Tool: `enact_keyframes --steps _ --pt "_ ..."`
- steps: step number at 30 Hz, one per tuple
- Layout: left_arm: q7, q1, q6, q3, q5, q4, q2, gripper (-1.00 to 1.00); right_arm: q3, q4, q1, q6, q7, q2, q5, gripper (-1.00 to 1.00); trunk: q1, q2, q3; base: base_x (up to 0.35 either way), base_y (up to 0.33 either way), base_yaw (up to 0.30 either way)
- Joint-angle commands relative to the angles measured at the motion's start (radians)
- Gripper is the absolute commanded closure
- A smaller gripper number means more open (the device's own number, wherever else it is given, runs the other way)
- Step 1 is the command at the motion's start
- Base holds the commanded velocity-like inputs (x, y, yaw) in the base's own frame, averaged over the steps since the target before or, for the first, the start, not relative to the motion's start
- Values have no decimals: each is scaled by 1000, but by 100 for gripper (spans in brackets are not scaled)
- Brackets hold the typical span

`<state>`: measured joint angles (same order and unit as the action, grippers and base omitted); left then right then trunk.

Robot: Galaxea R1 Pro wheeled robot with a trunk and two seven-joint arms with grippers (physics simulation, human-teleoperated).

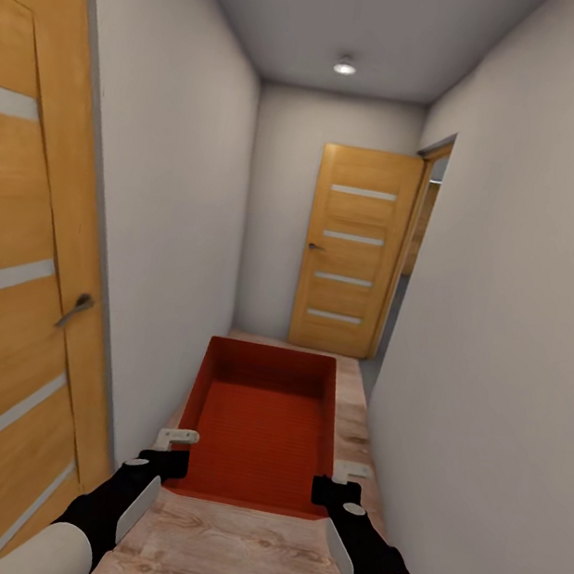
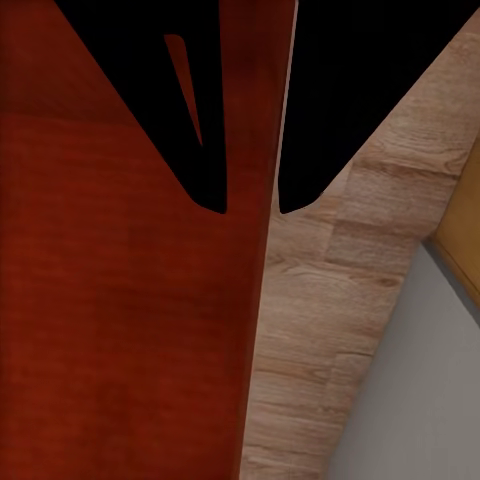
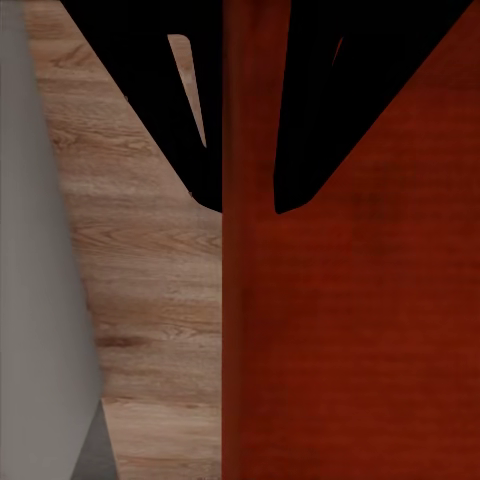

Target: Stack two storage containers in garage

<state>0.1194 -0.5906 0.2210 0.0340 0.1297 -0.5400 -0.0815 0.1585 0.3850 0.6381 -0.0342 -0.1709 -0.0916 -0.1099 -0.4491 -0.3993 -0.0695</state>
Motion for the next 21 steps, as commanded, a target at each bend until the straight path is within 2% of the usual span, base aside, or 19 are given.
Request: enact_keyframes --steps 1,21 --pt "13 0 6 -24 4 -3 27 100 -14 3 1 -4 -10 9 -7 100 -1 -1 0 322 0 0" --pt "13 0 7 -23 4 -3 28 100 -14 3 0 -4 -10 9 -7 100 -1 -1 0 322 0 0"
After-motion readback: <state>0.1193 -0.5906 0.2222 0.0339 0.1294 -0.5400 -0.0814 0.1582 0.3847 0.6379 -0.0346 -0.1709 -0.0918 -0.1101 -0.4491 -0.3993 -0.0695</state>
